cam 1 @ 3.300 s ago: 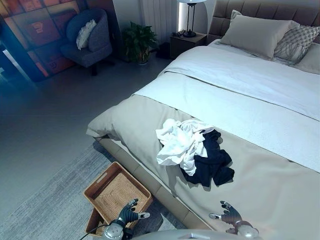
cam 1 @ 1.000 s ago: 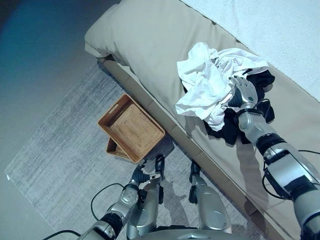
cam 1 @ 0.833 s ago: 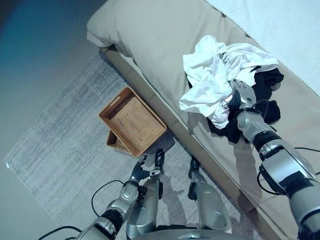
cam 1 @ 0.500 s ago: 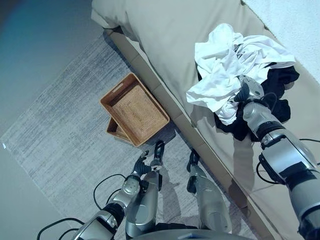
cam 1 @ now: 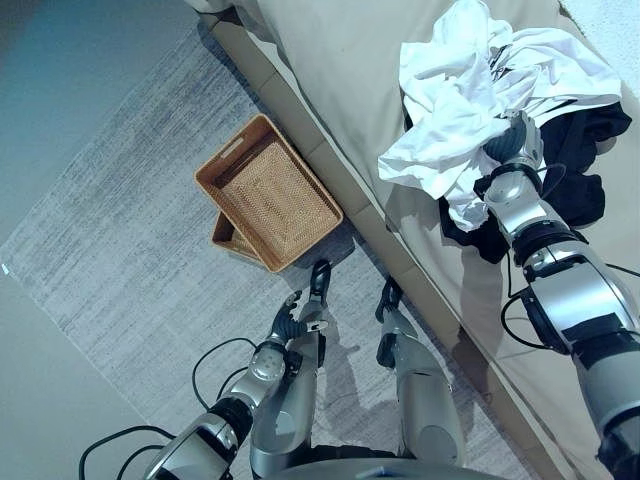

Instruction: Pick up clothes into the bucket

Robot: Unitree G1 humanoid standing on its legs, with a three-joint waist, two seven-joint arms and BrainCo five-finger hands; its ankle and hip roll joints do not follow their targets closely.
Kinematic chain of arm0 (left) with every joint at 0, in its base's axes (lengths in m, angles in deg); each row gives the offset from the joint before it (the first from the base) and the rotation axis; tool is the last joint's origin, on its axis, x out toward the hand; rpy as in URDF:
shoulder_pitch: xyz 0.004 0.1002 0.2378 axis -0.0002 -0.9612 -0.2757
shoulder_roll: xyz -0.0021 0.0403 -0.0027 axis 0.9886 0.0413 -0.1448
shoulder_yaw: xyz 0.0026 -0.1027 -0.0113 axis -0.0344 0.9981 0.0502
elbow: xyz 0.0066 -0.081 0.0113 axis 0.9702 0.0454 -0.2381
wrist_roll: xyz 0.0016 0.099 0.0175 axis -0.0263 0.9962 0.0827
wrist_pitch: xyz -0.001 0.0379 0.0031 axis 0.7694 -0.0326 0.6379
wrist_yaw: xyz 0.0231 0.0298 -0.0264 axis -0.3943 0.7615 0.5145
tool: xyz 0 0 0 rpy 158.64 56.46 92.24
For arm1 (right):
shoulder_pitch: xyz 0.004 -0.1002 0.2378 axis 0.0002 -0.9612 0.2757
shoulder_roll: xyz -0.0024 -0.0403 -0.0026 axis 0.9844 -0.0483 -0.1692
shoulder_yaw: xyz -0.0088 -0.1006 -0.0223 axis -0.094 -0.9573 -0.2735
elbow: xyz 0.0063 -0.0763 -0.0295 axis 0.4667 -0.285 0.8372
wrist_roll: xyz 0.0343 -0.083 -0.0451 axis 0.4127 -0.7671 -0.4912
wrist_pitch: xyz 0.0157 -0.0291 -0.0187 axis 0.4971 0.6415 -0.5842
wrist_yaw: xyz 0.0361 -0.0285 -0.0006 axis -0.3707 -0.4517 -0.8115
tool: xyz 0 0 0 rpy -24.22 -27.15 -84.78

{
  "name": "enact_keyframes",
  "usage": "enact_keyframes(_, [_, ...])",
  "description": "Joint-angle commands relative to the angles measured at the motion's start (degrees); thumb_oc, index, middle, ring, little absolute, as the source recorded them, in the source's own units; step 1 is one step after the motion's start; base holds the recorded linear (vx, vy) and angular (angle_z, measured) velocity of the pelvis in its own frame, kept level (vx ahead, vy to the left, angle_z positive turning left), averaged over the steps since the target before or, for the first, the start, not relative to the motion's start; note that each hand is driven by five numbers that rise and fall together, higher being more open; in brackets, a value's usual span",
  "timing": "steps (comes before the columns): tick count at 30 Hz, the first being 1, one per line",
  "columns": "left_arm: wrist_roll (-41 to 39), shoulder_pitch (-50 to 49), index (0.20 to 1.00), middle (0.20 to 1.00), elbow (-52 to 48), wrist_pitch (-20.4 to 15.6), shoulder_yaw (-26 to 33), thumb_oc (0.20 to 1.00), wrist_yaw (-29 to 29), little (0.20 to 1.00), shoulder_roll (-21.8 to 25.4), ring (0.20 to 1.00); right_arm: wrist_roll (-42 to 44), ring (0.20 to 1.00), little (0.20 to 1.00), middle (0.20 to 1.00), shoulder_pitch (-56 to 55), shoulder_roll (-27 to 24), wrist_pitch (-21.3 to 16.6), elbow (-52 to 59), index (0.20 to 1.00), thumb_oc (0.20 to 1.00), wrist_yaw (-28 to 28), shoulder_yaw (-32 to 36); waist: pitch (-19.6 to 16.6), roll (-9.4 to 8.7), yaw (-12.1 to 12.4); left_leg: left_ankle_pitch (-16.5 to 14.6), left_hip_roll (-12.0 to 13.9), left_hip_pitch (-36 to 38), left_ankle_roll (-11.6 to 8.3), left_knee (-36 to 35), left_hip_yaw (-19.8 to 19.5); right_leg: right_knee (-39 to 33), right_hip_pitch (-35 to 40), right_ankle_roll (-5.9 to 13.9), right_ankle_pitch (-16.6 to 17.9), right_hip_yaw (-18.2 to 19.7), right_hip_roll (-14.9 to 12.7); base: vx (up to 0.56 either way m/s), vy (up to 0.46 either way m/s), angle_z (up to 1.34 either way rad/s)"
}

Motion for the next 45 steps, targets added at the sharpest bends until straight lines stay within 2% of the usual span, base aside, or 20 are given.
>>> enact_keyframes(1, [-0.7, 0.6, 1.000, 1.000, -0.5, -1.3, 0.4, 1.000, -1.3, 1.000, 0.0, 1.000, 2.1, 0.200, 0.200, 0.200, 1.8, -1.9, -5.5, 6.6, 0.200, 0.200, 2.3, -0.6, 1.2, -2.23, -0.7, -1.9, -1.7, 3.2, -0.29, 0.5, -1.1, 1.6, 5.8, 5.19, -1.8, 2.0, -5.0, 0.00, 0.000, 0.00])
enact_keyframes(2, [0.0, 0.0, 1.000, 1.000, -0.5, -1.4, 1.2, 1.000, -1.6, 1.000, 0.5, 1.000, 2.2, 0.200, 0.200, 0.200, 0.4, -3.7, -6.4, 13.5, 0.200, 0.200, 3.4, 1.0, 1.2, -2.64, -1.3, -2.1, -1.7, 4.7, -0.36, 0.1, -0.9, 1.7, 7.0, 5.24, -2.2, 2.3, -5.0, 0.00, 0.000, 0.00])
enact_keyframes(7, [1.9, -0.8, 1.000, 1.000, -0.1, -1.1, 2.9, 1.000, -1.6, 1.000, 1.2, 1.000, 1.7, 0.200, 0.200, 0.200, -3.1, -6.6, -7.5, 24.4, 0.200, 0.200, 4.9, 5.1, 1.1, -3.29, -2.3, -2.2, -1.7, 7.8, -0.09, -0.5, -0.1, 1.7, 9.4, 5.37, -1.9, 3.0, -5.2, -0.01, 0.018, 0.00])
enact_keyframes(9, [2.8, -2.3, 1.000, 1.000, 0.1, -0.8, 4.3, 1.000, -0.9, 1.000, 1.9, 1.000, 1.3, 0.200, 0.200, 0.200, -5.0, -8.7, -8.1, 30.5, 0.200, 0.200, 4.7, 7.5, -0.7, -3.92, -2.9, -2.9, -1.5, 10.0, 0.14, -0.8, 1.0, 1.6, 11.1, 5.43, -2.2, 3.6, -5.1, 0.01, 0.041, -0.02])
enact_keyframes(10, [2.8, -2.3, 1.000, 1.000, 0.1, -0.7, 4.2, 1.000, -0.9, 1.000, 2.0, 1.000, 1.2, 0.200, 0.200, 0.200, -5.1, -8.7, -8.1, 30.6, 0.200, 0.200, 4.7, 7.6, -0.8, -3.90, -2.9, -2.7, -1.6, 9.9, 0.19, -0.8, 0.9, 1.4, 11.0, 5.45, -1.9, 3.5, -5.1, 0.01, 0.017, -0.04])
enact_keyframes(19, [5.7, -7.8, 1.000, 1.000, 2.2, 0.3, 9.0, 1.000, 2.0, 1.000, 4.4, 1.000, -1.5, 0.200, 0.200, 0.200, -9.3, -13.2, -10.0, 44.0, 0.200, 0.200, 3.9, 13.6, -9.6, -6.66, -4.5, -5.9, -1.0, 18.0, 1.02, -0.5, 5.5, -1.7, 18.1, 5.68, -1.5, 6.9, -2.3, 0.04, 0.017, -0.20])
enact_keyframes(23, [5.8, -9.9, 1.000, 1.000, 1.4, 0.5, 10.6, 1.000, 3.0, 1.000, 5.2, 1.000, -2.3, 0.200, 0.200, 0.200, -9.1, -14.8, -9.3, 45.1, 0.200, 0.200, 3.1, 14.8, -13.0, -7.59, -4.4, -7.2, -0.6, 21.4, 1.49, -0.2, 6.7, -2.0, 21.1, 5.65, -2.1, 8.2, -1.5, 0.04, 0.001, -0.31])
enact_keyframes(26, [6.0, -11.0, 1.000, 1.000, 1.4, 0.8, 10.7, 1.000, 4.2, 1.000, 5.2, 1.000, -1.9, 0.200, 0.200, 0.200, -7.8, -17.2, -9.0, 43.9, 0.200, 0.200, 2.8, 15.3, -15.8, -8.21, -4.5, -7.6, -0.2, 23.4, 1.38, -0.2, 7.0, -2.7, 23.6, 5.68, -2.4, 8.0, -1.2, 0.03, -0.008, -0.11])
enact_keyframes(27, [6.0, -11.0, 1.000, 1.000, 1.4, 0.8, 10.7, 1.000, 4.2, 1.000, 5.1, 1.000, -1.8, 0.200, 0.200, 0.200, -7.6, -17.3, -9.1, 43.8, 0.200, 0.200, 2.8, 15.1, -15.7, -8.15, -4.5, -7.6, -0.2, 23.6, 1.37, -0.3, 7.0, -2.8, 23.8, 5.68, -2.3, 8.0, -1.1, 0.04, -0.012, -0.04])
enact_keyframes(29, [5.5, -12.3, 1.000, 1.000, 0.0, 0.5, 10.7, 1.000, 5.2, 1.000, 5.3, 1.000, -1.2, 0.200, 0.200, 0.200, -5.4, -20.0, -8.7, 42.4, 0.200, 0.200, 2.3, 14.7, -18.8, -8.88, -4.6, -8.1, 0.1, 25.4, 1.19, -0.6, 7.3, -4.0, 26.0, 5.69, -2.4, 7.8, -0.8, 0.06, -0.013, -0.03])
enact_keyframes(31, [4.8, -12.8, 1.000, 1.000, -1.2, 0.3, 10.5, 1.000, 5.7, 1.000, 5.3, 1.000, -0.7, 0.200, 0.200, 0.200, -4.2, -21.1, -8.7, 41.2, 0.200, 0.200, 2.4, 14.3, -19.5, -9.06, -4.5, -8.2, 0.3, 25.8, 1.10, -0.7, 7.3, -4.5, 26.8, 5.68, -2.4, 7.8, -0.7, 0.04, -0.012, 0.02])
enact_keyframes(32, [3.4, -13.7, 1.000, 1.000, -3.9, -0.1, 10.4, 1.000, 6.8, 1.000, 5.7, 1.000, 0.8, 0.200, 0.200, 0.200, -1.5, -23.4, -8.8, 38.7, 0.200, 0.200, 2.2, 13.2, -21.2, -9.65, -4.4, -8.5, 0.5, 26.8, 0.90, -0.7, 7.5, -5.3, 28.0, 5.64, -2.3, 7.6, -0.4, 0.04, -0.012, 0.03])
enact_keyframes(33, [3.4, -13.8, 1.000, 1.000, -4.1, 0.0, 10.4, 1.000, 6.8, 1.000, 5.7, 1.000, 0.9, 0.200, 0.200, 0.200, -1.0, -23.4, -8.9, 38.4, 0.200, 0.200, 2.1, 12.7, -21.2, -9.52, -4.4, -8.5, 0.6, 27.0, 0.89, -0.8, 7.6, -5.4, 28.2, 5.63, -2.3, 7.7, -0.4, 0.05, -0.021, -0.02])
enact_keyframes(38, [2.8, -13.8, 1.000, 1.000, -20.3, -2.3, 10.1, 1.000, 7.9, 1.000, 11.6, 1.000, 0.4, 0.200, 0.200, 0.200, 9.0, -29.8, -8.1, 33.4, 0.200, 0.200, 1.5, 5.2, -24.5, -10.59, -4.3, -9.0, 1.2, 29.1, 0.27, -0.9, 8.1, -6.6, 30.8, 5.58, -2.4, 7.3, 0.1, 0.00, -0.004, -0.01])
enact_keyframes(41, [2.3, -12.9, 1.000, 1.000, -27.1, -3.0, 10.2, 1.000, 8.6, 1.000, 14.1, 1.000, 1.4, 0.200, 0.200, 0.200, 11.4, -30.0, -8.2, 32.6, 0.200, 0.200, 0.7, 2.7, -25.3, -10.62, -4.4, -9.2, 1.3, 29.8, 0.17, -0.9, 8.2, -6.7, 31.4, 5.54, -2.4, 7.3, 0.2, 0.01, -0.005, -0.04])
enact_keyframes(43, [0.3, -9.2, 1.000, 1.000, -36.9, -3.9, 11.2, 1.000, 8.9, 1.000, 16.9, 1.000, 1.4, 0.200, 0.200, 0.200, 13.8, -29.6, -7.5, 32.4, 0.200, 0.200, -0.5, -0.4, -26.6, -10.52, -5.0, -9.4, 1.5, 30.6, 0.04, -1.0, 8.4, -7.0, 32.2, 5.43, -2.5, 7.5, 0.3, 0.02, -0.005, -0.08])
enact_keyframes(45, [-1.9, -7.0, 1.000, 1.000, -42.8, -4.0, 12.5, 1.000, 8.9, 1.000, 17.7, 1.000, 1.6, 0.200, 0.200, 0.200, 14.5, -28.8, -6.9, 32.4, 0.200, 0.200, -1.4, -1.5, -27.2, -10.39, -5.2, -9.4, 1.6, 31.1, -0.04, -1.2, 8.7, -7.3, 32.6, 5.42, -2.4, 7.5, 0.4, 0.00, -0.003, -0.02])
